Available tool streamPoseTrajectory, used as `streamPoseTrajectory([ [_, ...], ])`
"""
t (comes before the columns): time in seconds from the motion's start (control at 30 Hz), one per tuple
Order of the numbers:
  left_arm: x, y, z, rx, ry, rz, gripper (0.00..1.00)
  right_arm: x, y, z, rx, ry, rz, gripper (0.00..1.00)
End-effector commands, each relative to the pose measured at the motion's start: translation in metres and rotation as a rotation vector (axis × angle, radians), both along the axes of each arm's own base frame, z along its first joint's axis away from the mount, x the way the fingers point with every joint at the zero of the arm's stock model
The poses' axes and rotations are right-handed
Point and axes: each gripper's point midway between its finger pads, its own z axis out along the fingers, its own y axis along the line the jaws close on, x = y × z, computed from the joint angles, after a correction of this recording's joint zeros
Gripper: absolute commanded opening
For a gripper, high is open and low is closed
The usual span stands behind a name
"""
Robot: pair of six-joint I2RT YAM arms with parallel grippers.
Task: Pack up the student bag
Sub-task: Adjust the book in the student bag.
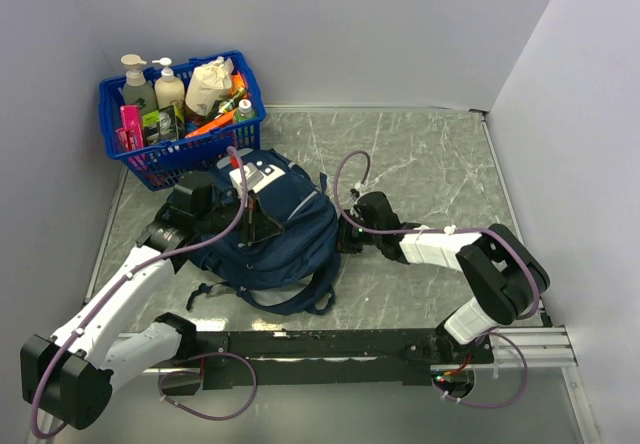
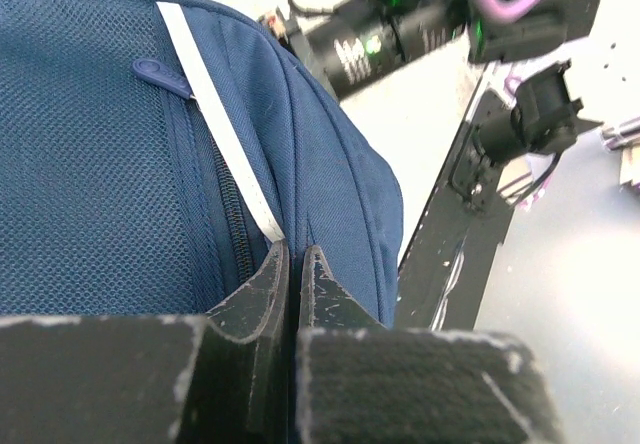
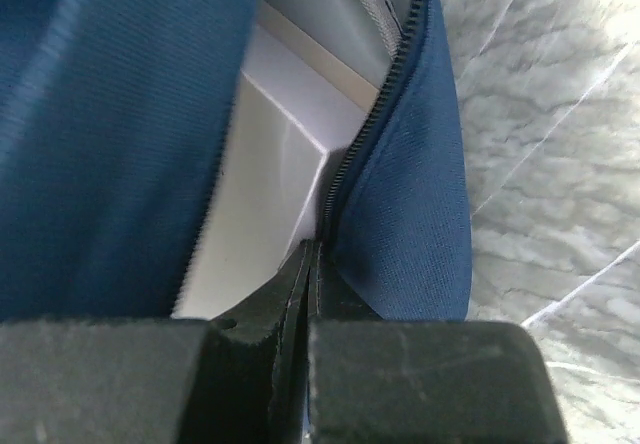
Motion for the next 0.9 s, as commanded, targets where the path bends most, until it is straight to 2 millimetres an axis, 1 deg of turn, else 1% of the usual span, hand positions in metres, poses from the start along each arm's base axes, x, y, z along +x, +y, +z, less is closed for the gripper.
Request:
streamPoseTrajectory([
  [0.0,-0.019,-0.01,0.008,-0.029,-0.073,-0.133,0.01,0.018,0.036,0.088,0.283,-0.182,0.102,0.05],
  [0.03,-0.018,-0.01,0.008,-0.035,-0.088,-0.128,0.01,0.013,0.035,0.084,0.278,-0.179,0.114,0.06],
  [0.07,-0.016,-0.011,0.01,-0.045,-0.092,-0.118,0.01,0.01,0.036,0.086,0.287,-0.179,0.115,0.06],
  [0.1,-0.015,-0.012,0.013,-0.057,-0.1,-0.115,0.01,0.004,0.042,0.087,0.294,-0.183,0.128,0.06],
  [0.13,-0.015,-0.012,0.017,-0.071,-0.107,-0.111,0.01,0.003,0.048,0.093,0.304,-0.193,0.135,0.05],
  [0.17,-0.013,-0.015,0.025,-0.097,-0.118,-0.113,0.01,0.0,0.056,0.093,0.304,-0.187,0.16,0.0],
  [0.2,-0.013,-0.016,0.029,-0.107,-0.118,-0.117,0.01,-0.001,0.064,0.096,0.305,-0.19,0.186,0.0],
  [0.23,-0.011,-0.018,0.036,-0.118,-0.125,-0.118,0.01,-0.003,0.079,0.11,0.317,-0.215,0.223,0.0],
  [0.27,-0.011,-0.019,0.043,-0.134,-0.13,-0.117,0.01,-0.005,0.087,0.107,0.317,-0.2,0.243,0.0],
  [0.3,-0.009,-0.02,0.048,-0.142,-0.14,-0.112,0.01,-0.007,0.097,0.118,0.367,-0.211,0.276,0.0],
  [0.33,-0.007,-0.021,0.055,-0.153,-0.155,-0.108,0.01,-0.011,0.111,0.126,0.402,-0.196,0.334,0.0],
  [0.4,-0.004,-0.022,0.064,-0.172,-0.161,-0.096,0.01,-0.011,0.12,0.139,0.442,-0.178,0.357,0.0],
  [0.47,-0.001,-0.022,0.074,-0.194,-0.188,-0.091,0.01,-0.015,0.122,0.147,0.48,-0.183,0.37,0.0],
  [0.5,0.0,-0.022,0.073,-0.195,-0.189,-0.089,0.01,-0.017,0.12,0.148,0.489,-0.178,0.369,0.01],
  [0.53,0.001,-0.022,0.071,-0.195,-0.186,-0.084,0.01,-0.019,0.118,0.154,0.502,-0.19,0.383,0.13],
  [0.57,0.002,-0.02,0.07,-0.196,-0.188,-0.08,0.01,-0.02,0.116,0.156,0.504,-0.196,0.386,0.15],
  [0.6,0.001,-0.019,0.065,-0.193,-0.182,-0.078,0.01,-0.021,0.112,0.15,0.482,-0.177,0.385,0.17],
  [0.63,0.003,-0.017,0.062,-0.186,-0.183,-0.07,0.01,-0.021,0.108,0.153,0.481,-0.177,0.385,0.21],
  [0.67,0.003,-0.015,0.061,-0.181,-0.188,-0.065,0.01,-0.015,0.098,0.153,0.472,-0.174,0.375,0.23],
  [0.7,0.002,-0.012,0.053,-0.162,-0.166,-0.06,0.01,-0.014,0.087,0.138,0.433,-0.128,0.348,0.27],
  [0.73,0.005,-0.008,0.052,-0.146,-0.197,-0.052,0.01,-0.013,0.076,0.143,0.424,-0.141,0.331,0.34],
  [0.77,0.002,-0.004,0.047,-0.124,-0.188,-0.049,0.01,-0.001,0.061,0.139,0.393,-0.17,0.292,0.37],
  [0.8,0.0,-0.001,0.04,-0.1,-0.164,-0.041,0.01,-0.003,0.049,0.14,0.372,-0.19,0.274,0.43],
  [0.83,0.002,0.003,0.037,-0.077,-0.18,-0.038,0.01,-0.006,0.037,0.128,0.314,-0.148,0.255,0.58],
  [0.87,0.0,0.006,0.039,-0.071,-0.19,-0.034,0.01,0.001,0.027,0.124,0.256,-0.193,0.237,0.66],
])
